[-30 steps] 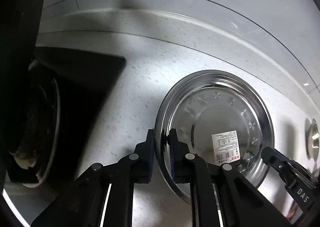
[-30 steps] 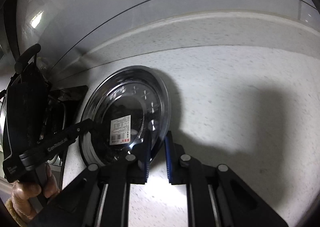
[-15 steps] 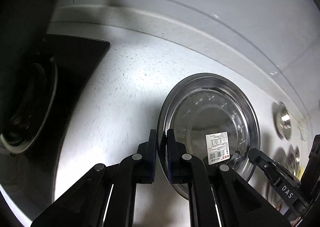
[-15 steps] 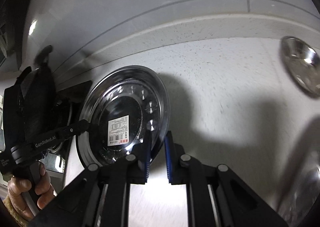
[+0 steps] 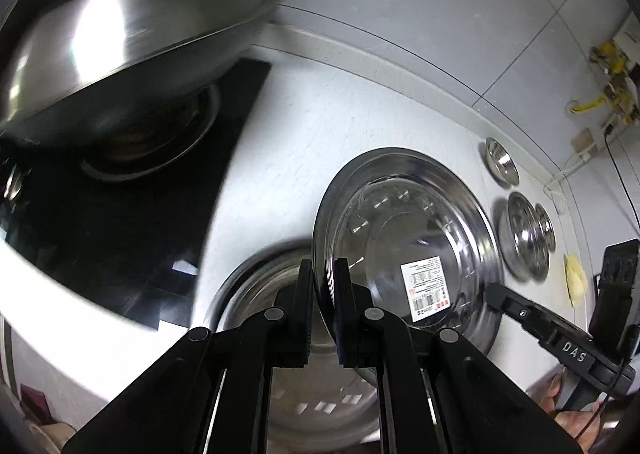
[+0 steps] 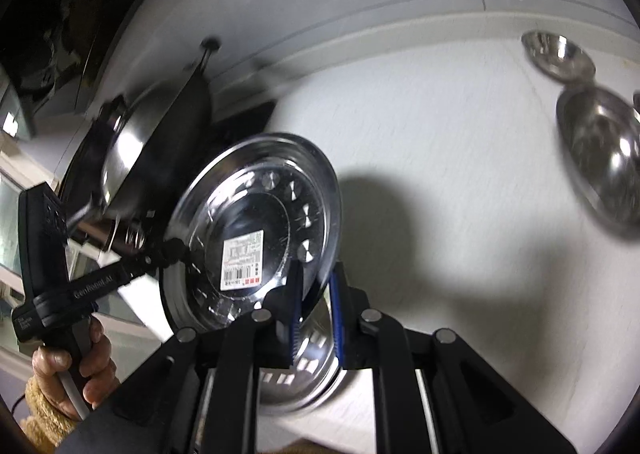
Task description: Organize plates and bowls
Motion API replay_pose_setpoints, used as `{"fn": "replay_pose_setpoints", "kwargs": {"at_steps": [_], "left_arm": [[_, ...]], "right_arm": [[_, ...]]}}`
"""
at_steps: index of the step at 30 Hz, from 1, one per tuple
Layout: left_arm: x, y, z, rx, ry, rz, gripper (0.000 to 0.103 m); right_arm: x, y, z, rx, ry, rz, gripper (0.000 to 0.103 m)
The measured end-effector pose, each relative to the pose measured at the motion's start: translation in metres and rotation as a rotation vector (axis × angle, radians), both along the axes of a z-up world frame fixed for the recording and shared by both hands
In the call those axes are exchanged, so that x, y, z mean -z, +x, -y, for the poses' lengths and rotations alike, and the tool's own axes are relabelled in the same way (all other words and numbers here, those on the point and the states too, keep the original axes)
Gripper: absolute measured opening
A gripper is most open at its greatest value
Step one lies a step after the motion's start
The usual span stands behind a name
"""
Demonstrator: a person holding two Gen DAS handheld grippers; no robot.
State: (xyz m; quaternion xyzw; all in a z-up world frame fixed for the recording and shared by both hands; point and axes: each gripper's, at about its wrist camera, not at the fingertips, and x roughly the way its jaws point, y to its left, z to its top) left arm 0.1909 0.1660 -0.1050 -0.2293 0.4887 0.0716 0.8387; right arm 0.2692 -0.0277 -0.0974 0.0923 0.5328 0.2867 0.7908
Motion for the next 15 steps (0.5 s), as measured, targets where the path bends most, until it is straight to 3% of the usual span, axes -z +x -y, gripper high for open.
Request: {"fn": "replay_pose_setpoints", "kwargs": {"at_steps": [4,8,15], "left_arm": [[0.009,-0.034,-0.002,0.015,-0.022,-0.037,0.006],[0.031,-0.039,-0.010,0.012,-0.066,-0.069,0.006],[0.063,-0.046,-0.011,0.027,-0.071,-0.117,0.006]], "right_arm": [[0.018,-0.022,-0.011,-0.001,-0.027,-0.051,0.012],[0.041,-0.037,-0.019,0.015,-0.061,-0.100,0.012],[0.056,-0.048,-0.030,0.018,-0.131,-0.114,0.012]]}}
